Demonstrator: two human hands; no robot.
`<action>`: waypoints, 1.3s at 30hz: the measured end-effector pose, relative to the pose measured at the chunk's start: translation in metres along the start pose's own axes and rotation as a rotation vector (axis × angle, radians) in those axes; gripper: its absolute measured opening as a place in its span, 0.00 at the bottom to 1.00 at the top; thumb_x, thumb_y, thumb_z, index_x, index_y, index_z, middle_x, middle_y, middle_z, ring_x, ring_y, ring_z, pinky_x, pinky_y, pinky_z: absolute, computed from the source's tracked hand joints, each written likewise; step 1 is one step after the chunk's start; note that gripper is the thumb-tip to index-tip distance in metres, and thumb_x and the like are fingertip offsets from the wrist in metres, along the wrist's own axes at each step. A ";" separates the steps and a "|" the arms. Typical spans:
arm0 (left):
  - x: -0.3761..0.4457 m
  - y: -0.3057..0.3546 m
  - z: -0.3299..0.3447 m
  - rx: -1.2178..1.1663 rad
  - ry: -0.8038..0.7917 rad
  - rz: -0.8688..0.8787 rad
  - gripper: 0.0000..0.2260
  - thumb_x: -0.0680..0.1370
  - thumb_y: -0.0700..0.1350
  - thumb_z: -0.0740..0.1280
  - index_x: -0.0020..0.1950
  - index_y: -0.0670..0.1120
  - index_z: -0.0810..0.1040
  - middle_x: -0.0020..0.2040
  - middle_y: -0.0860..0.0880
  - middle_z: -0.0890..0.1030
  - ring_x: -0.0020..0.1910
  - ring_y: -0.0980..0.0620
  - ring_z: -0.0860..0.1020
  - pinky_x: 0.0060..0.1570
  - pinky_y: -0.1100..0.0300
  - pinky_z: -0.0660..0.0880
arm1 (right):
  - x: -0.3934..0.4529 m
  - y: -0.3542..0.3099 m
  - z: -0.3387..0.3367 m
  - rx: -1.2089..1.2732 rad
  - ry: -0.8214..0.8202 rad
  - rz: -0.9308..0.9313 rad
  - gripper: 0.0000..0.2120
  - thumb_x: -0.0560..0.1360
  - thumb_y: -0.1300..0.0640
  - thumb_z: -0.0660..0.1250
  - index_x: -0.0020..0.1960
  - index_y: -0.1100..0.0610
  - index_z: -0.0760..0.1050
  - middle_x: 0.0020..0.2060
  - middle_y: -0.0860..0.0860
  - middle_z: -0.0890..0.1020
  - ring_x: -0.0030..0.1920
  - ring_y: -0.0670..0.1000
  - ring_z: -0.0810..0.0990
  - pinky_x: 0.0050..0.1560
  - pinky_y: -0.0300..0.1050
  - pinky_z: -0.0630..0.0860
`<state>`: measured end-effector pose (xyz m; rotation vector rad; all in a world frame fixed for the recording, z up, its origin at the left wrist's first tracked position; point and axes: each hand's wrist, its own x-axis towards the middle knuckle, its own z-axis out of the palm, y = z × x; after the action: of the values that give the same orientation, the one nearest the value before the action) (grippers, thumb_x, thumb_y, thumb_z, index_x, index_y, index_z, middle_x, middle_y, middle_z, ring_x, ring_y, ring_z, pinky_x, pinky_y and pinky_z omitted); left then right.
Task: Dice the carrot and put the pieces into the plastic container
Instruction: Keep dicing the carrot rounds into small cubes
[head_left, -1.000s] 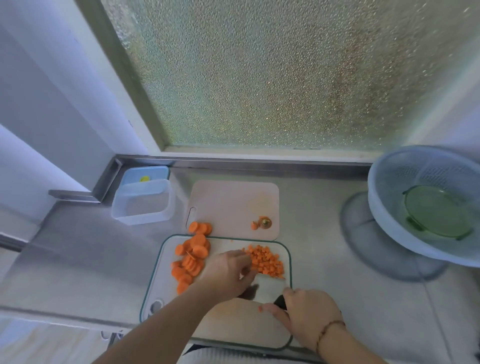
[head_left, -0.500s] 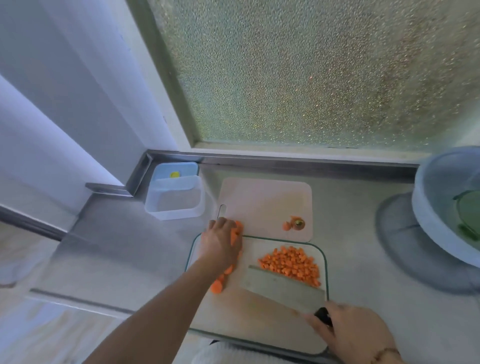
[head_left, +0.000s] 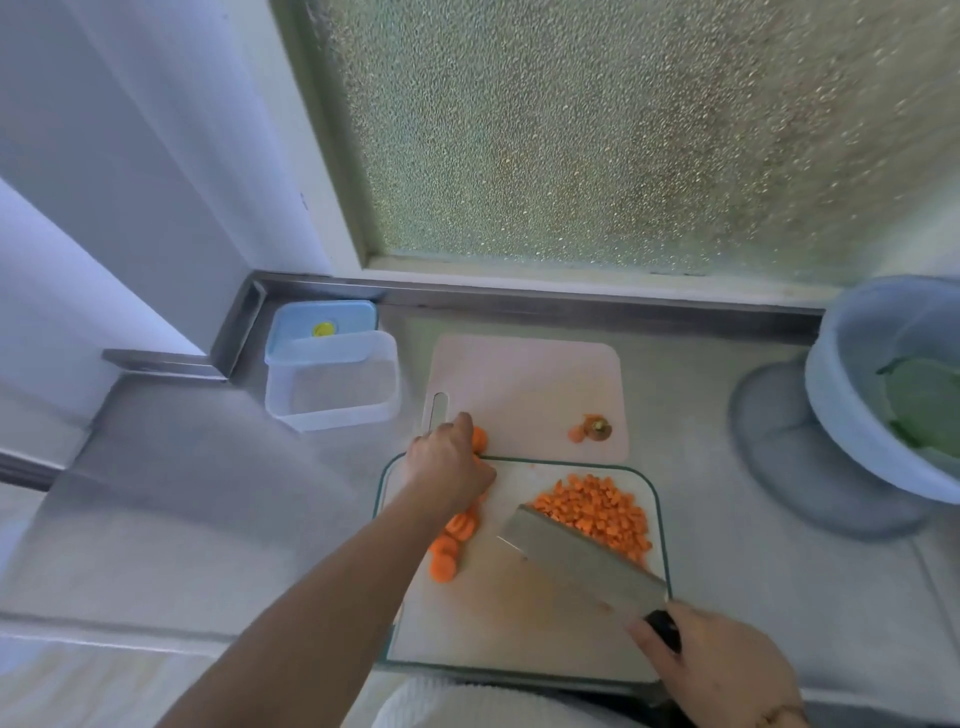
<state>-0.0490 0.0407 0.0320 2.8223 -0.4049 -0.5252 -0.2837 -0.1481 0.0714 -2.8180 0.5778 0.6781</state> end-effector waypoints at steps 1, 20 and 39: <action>0.000 -0.001 -0.001 -0.027 0.015 0.016 0.12 0.74 0.45 0.66 0.55 0.46 0.68 0.53 0.46 0.79 0.50 0.42 0.76 0.45 0.55 0.68 | -0.002 -0.002 0.000 0.000 0.000 0.011 0.47 0.55 0.24 0.27 0.52 0.45 0.73 0.49 0.46 0.83 0.49 0.46 0.81 0.42 0.41 0.71; -0.118 -0.059 0.117 -0.274 0.273 0.849 0.05 0.77 0.39 0.67 0.50 0.41 0.81 0.55 0.45 0.80 0.51 0.43 0.78 0.57 0.54 0.75 | -0.028 -0.024 0.071 0.944 -0.299 0.195 0.29 0.69 0.30 0.56 0.32 0.57 0.68 0.22 0.48 0.67 0.23 0.45 0.66 0.26 0.35 0.63; -0.114 -0.036 0.135 -0.303 0.357 0.880 0.05 0.78 0.39 0.73 0.53 0.40 0.85 0.55 0.46 0.83 0.55 0.44 0.80 0.61 0.51 0.76 | -0.041 -0.037 0.057 0.633 -0.136 0.053 0.27 0.70 0.32 0.46 0.28 0.52 0.65 0.26 0.38 0.76 0.31 0.41 0.75 0.33 0.33 0.68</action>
<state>-0.1947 0.0850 -0.0650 2.0855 -1.2527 0.0990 -0.3242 -0.0858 0.0439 -2.1612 0.6961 0.5641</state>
